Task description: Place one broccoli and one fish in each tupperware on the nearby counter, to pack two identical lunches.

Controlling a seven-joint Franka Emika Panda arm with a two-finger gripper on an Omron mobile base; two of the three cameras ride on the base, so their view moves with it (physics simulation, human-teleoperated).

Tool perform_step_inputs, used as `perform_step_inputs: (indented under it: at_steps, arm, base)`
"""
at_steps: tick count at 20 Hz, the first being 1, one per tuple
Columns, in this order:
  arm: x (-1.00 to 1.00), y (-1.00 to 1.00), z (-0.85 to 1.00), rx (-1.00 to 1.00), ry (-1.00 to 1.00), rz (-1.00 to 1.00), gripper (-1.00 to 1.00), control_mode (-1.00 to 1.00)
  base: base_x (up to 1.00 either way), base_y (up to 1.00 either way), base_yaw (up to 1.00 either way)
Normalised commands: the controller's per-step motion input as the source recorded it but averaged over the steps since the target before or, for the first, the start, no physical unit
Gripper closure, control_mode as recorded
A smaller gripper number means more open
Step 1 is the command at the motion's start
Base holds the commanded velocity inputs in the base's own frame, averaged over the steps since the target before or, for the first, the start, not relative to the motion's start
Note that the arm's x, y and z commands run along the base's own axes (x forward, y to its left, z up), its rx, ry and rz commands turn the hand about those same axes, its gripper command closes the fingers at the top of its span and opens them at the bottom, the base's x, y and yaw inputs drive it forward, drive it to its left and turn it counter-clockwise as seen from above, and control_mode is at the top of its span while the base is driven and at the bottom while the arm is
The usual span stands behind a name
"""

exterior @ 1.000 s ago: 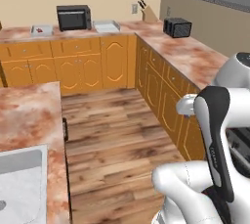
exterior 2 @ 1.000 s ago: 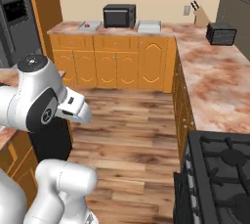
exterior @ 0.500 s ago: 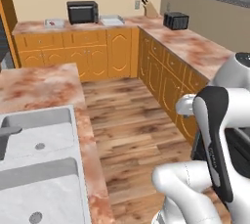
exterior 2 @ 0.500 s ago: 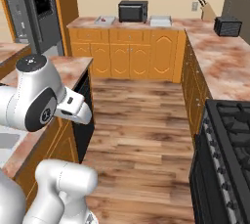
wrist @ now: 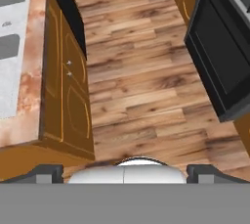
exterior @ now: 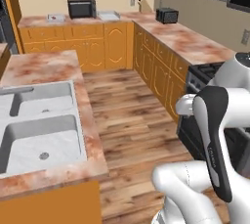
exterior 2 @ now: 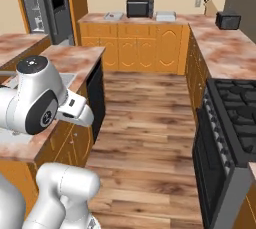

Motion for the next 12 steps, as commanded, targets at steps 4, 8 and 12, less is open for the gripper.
perform_step_inputs:
  at_steps: [4, 8, 12]
  arm:
    - [0.0, 0.0, 0.0, 0.0, 0.0, 0.0, -1.0, 1.0]
    - [0.0, 0.0, 0.0, 0.0, 0.0, 0.0, -1.0, 1.0]
    - [0.0, 0.0, 0.0, 0.0, 0.0, 0.0, -1.0, 1.0]
  base:
    - [-0.96, 0.09, 0.0]
    - [-0.34, 0.75, 0.0]
    - [-0.02, 1.0, 0.0]
